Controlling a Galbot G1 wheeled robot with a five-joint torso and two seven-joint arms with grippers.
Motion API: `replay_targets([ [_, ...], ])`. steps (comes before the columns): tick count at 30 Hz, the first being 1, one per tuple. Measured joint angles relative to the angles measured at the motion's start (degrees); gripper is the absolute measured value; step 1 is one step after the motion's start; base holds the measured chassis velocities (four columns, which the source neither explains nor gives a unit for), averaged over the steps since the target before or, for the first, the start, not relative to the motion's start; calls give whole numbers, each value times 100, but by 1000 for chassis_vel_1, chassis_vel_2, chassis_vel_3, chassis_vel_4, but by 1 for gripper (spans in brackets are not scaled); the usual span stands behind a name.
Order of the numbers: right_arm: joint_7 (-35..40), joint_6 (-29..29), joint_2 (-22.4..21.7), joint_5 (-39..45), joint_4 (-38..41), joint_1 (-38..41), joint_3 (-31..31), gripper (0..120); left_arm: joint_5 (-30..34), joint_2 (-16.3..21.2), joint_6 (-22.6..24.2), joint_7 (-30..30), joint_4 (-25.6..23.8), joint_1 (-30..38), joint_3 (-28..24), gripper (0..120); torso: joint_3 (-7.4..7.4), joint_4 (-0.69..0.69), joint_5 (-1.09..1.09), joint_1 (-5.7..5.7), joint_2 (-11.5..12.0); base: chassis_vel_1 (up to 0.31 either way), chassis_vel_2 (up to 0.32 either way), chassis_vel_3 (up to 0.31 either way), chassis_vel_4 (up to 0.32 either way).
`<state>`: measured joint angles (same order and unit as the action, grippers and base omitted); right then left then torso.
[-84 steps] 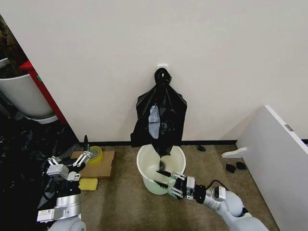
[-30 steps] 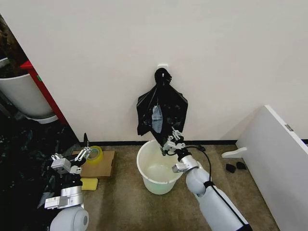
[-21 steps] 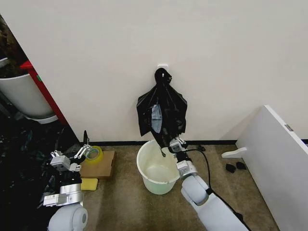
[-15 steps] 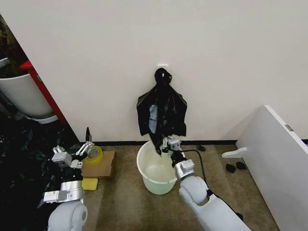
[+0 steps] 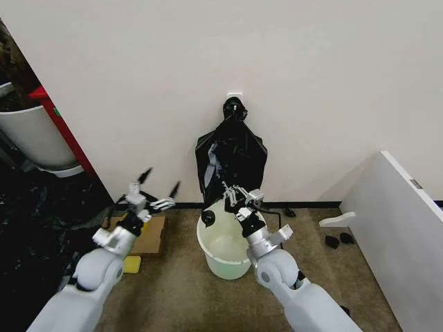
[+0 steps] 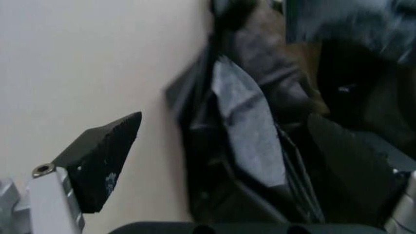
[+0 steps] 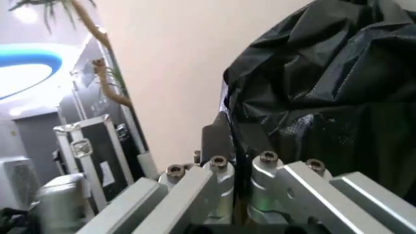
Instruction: Place the garbage bag over the trash bin.
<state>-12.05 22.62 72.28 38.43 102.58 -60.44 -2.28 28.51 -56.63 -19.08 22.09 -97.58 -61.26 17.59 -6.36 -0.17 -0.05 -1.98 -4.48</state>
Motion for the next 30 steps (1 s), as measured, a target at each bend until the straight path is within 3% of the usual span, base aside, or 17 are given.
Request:
replay_targets([
  [4,-66,1,48,-74,-29,27,-17,0,33,-69,256,143,444,631,-471,100,0,3,1,0,0,0,0,0,0],
  [14,-145,-7,70,-298,-135,17,81,0,223,-481,605,205,973,1314,-1079,99,0,3,2,0,0,0,0,0,0],
  [21,-156,-9,108,-381,-180,-7,152,0,25,-808,718,79,1224,1469,-1207,69,1,3,2,1,0,0,0,0,0],
  [22,-156,-9,108,-381,-180,-7,152,0,25,-808,718,79,1224,1469,-1207,69,1,3,2,1,0,0,0,0,0],
  [30,-154,-18,87,-447,-214,-10,212,0,142,-890,899,27,1239,1352,-880,39,1,3,1,1,0,0,0,0,0],
])
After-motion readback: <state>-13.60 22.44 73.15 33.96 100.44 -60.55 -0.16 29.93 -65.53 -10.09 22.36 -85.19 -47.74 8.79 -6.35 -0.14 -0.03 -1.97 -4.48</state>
